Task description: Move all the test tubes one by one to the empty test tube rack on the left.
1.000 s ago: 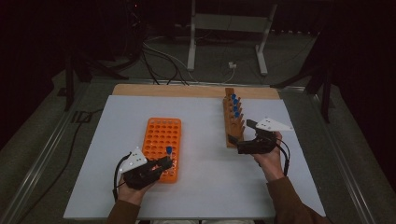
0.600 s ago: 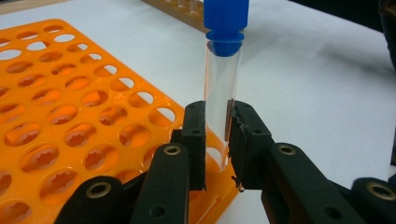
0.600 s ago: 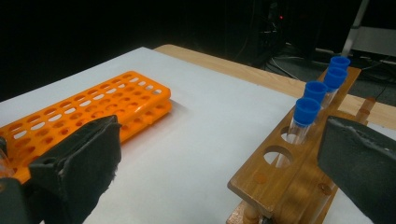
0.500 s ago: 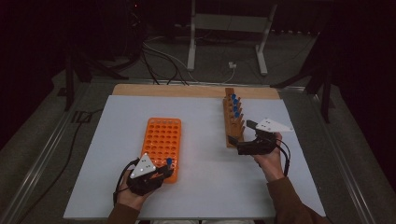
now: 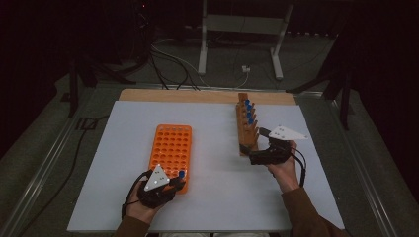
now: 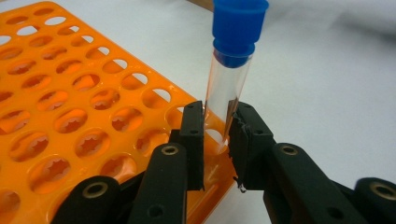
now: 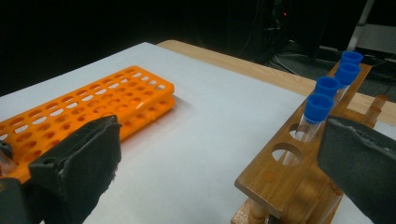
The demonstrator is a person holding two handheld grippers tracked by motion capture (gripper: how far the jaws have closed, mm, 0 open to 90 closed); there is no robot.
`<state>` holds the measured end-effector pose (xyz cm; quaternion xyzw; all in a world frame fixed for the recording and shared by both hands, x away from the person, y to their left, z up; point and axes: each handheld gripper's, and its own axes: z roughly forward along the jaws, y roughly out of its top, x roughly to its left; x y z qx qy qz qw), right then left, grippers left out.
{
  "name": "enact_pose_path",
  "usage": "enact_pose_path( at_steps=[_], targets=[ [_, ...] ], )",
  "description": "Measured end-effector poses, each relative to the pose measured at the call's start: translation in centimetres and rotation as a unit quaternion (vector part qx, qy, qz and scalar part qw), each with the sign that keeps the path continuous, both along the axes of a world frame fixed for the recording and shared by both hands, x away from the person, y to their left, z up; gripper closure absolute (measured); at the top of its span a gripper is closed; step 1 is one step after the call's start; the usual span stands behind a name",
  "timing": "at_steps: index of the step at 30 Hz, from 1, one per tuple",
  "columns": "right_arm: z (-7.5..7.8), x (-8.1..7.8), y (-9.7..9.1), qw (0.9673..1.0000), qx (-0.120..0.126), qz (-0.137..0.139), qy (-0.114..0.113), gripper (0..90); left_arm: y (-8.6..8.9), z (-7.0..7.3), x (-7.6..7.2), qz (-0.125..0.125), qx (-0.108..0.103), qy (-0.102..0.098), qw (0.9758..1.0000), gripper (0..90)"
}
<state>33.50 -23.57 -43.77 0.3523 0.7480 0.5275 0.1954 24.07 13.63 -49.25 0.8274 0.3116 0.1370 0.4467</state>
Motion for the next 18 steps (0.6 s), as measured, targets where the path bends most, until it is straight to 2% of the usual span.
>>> enact_pose_path(
  at_steps=[2, 3, 6, 12, 15, 16, 17, 18],
  targets=[
    [0.0, 0.1, 0.0, 1.0, 0.0, -0.001, 0.0, 0.0, 0.1, 0.0, 0.0, 0.0, -0.011, 0.005, 0.9999, 68.5],
    [0.0, 0.1, 0.0, 1.0, 0.0, -0.001, 0.0, 0.0, 0.0, 0.0, 0.0, 0.002, -0.012, 0.005, 0.9999, 68.5],
    [-0.1, 0.2, -0.2, 1.0, 0.0, -0.004, 0.001, 0.0, 0.2, 0.1, 0.1, 0.003, -0.025, 0.002, 0.9997, 59.6],
    [-0.2, 0.5, -0.4, 0.9999, -0.001, -0.011, 0.007, 0.0, 1.1, 0.6, 0.2, 0.012, -0.055, -0.012, 0.9983, 49.1],
    [-0.3, 0.6, -0.4, 0.9999, -0.003, -0.014, 0.008, 0.0, 1.5, 0.8, 0.1, 0.003, -0.066, -0.019, 0.9976, 48.6],
    [-0.3, 0.7, -0.4, 0.9998, -0.004, -0.016, 0.009, 0.0, 1.6, 0.9, 0.1, 0.001, -0.069, -0.023, 0.9974, 46.2],
    [-0.3, 0.9, -0.5, 0.9997, -0.005, -0.019, 0.012, 0.0, 1.7, 0.9, 0.0, 0.0, -0.07, -0.028, 0.9971, 39.7],
    [-0.3, 0.9, -0.5, 0.9997, -0.005, -0.019, 0.012, 0.0, 1.7, 1.0, 0.0, 0.0, -0.072, -0.031, 0.9969, 39.7]
  ],
)
